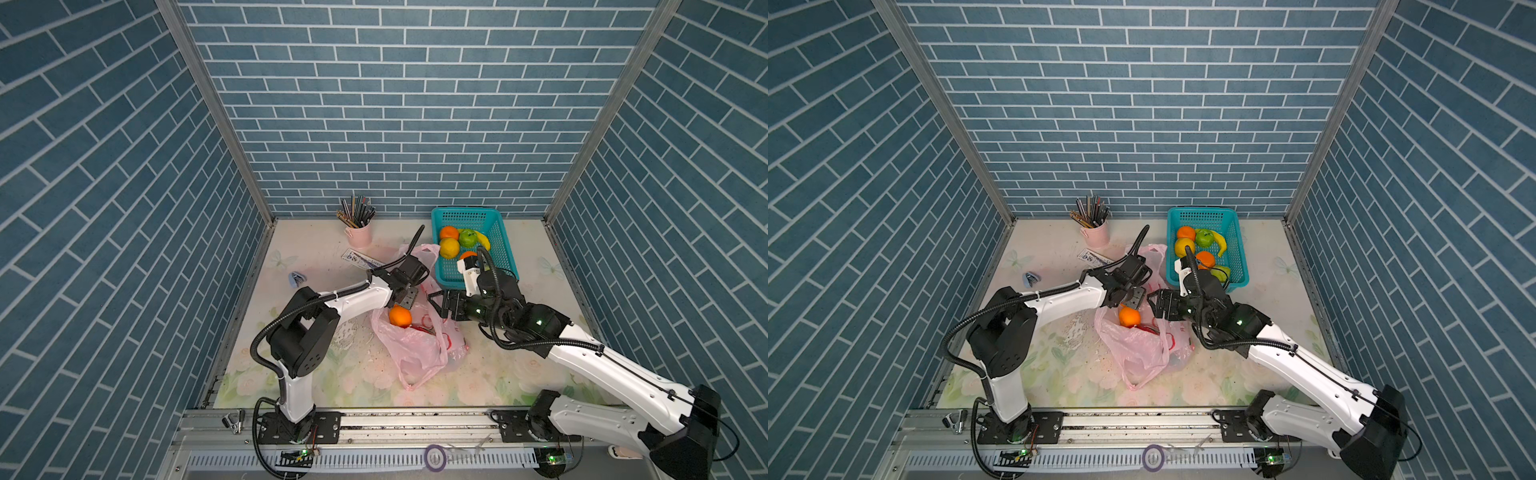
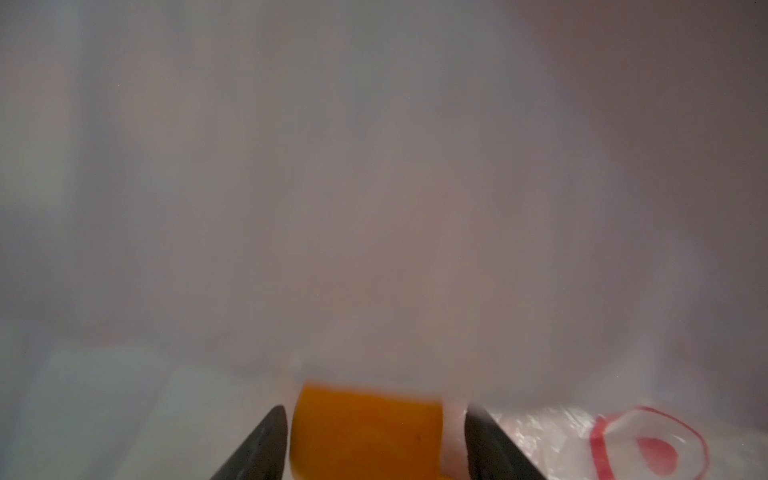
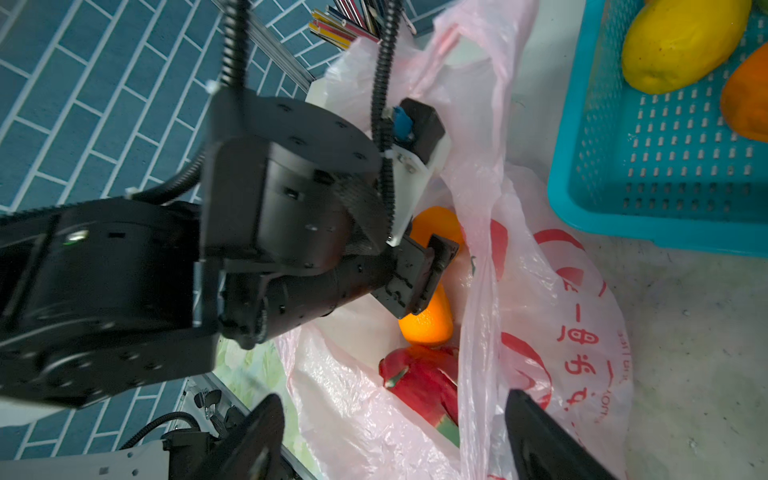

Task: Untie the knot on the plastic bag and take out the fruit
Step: 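Grasp an orange in the bag with the left gripper and lift it, then raise the orange with the left gripper and hand it to the right gripper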

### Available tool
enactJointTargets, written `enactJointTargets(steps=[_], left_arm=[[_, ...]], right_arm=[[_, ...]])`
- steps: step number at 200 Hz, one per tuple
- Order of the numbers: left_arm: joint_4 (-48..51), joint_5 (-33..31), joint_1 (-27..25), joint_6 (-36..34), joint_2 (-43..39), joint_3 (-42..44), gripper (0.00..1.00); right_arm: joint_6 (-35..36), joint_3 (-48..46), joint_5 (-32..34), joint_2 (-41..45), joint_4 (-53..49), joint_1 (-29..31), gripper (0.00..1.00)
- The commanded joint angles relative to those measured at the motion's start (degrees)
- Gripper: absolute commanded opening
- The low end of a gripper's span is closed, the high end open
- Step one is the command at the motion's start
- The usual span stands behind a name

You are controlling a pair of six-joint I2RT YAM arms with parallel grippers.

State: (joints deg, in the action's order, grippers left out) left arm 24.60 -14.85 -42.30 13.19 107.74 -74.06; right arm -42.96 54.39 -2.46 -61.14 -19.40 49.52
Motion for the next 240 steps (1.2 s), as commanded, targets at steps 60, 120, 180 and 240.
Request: enactJointTargets(steps=[60, 120, 180, 240], left_arm=[[-0.6, 3.3, 1.7, -1.5, 0.9, 0.1, 0.52], [-6.9, 14.1, 2.0, -1.7, -10.8, 6.7, 0.48], [-12.4, 28.4, 2.0, -5.9, -20.9, 9.9, 0.47], [-31.1, 38.9, 2.1, -15.1, -31.7, 16.2, 0.42]], right_arm=[[2.2, 3.3, 1.2, -1.4, -2.1, 0.2, 0.84], [1.3, 3.2, -0.3, 0.2, -0.2, -2.4, 0.84], [0.1, 3.9, -8.2, 3.5, 2.9, -10.7, 0.85], [-2.2, 5.0, -23.4, 5.0, 4.9, -21.1, 0.87]])
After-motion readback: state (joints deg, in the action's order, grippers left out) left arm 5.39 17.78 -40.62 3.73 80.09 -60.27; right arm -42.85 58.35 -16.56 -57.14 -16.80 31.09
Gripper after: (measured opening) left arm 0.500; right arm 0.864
